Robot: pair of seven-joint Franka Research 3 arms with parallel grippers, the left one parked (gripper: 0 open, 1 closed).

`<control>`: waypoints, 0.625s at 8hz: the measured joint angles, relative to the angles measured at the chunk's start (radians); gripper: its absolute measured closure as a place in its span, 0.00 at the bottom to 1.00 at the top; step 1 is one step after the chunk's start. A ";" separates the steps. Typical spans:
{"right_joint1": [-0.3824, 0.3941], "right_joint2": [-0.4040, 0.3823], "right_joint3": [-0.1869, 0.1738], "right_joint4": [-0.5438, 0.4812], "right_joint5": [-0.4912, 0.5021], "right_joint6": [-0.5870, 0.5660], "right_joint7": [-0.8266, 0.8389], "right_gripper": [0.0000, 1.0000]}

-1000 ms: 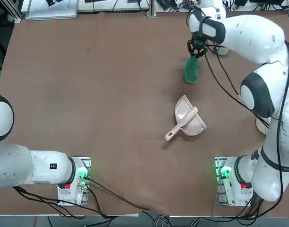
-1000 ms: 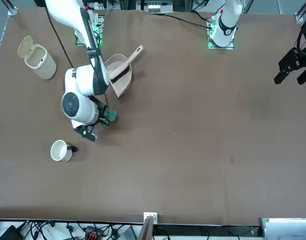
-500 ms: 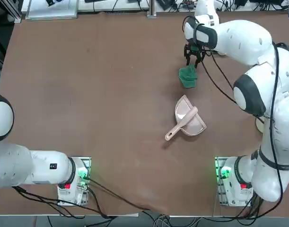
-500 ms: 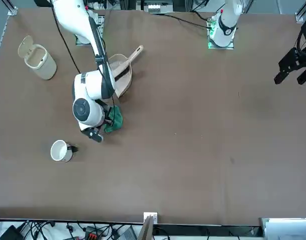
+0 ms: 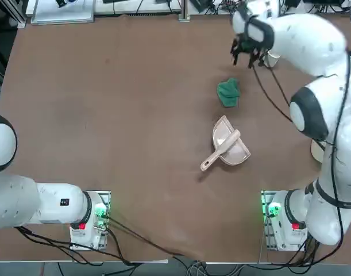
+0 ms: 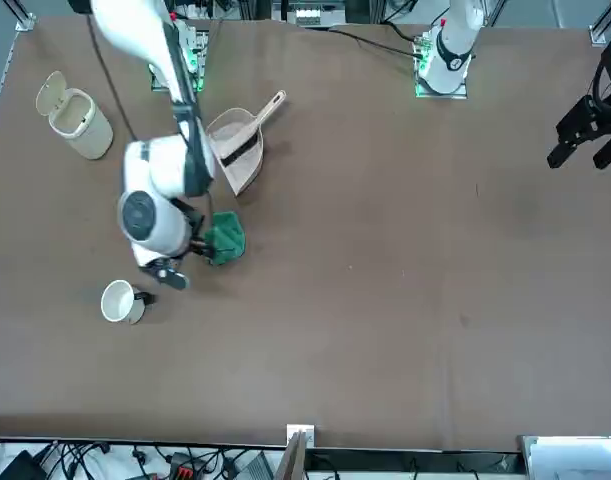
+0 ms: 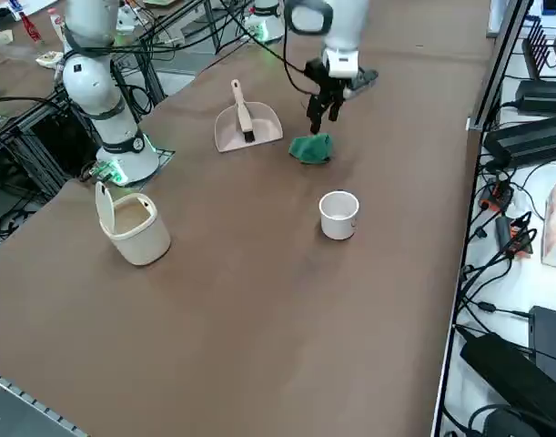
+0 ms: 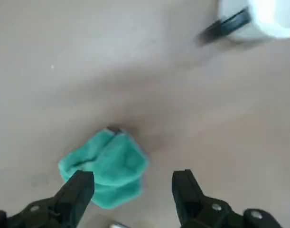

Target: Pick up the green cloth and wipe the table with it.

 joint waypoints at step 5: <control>-0.009 -0.246 -0.201 0.021 -0.092 -0.139 -0.288 0.00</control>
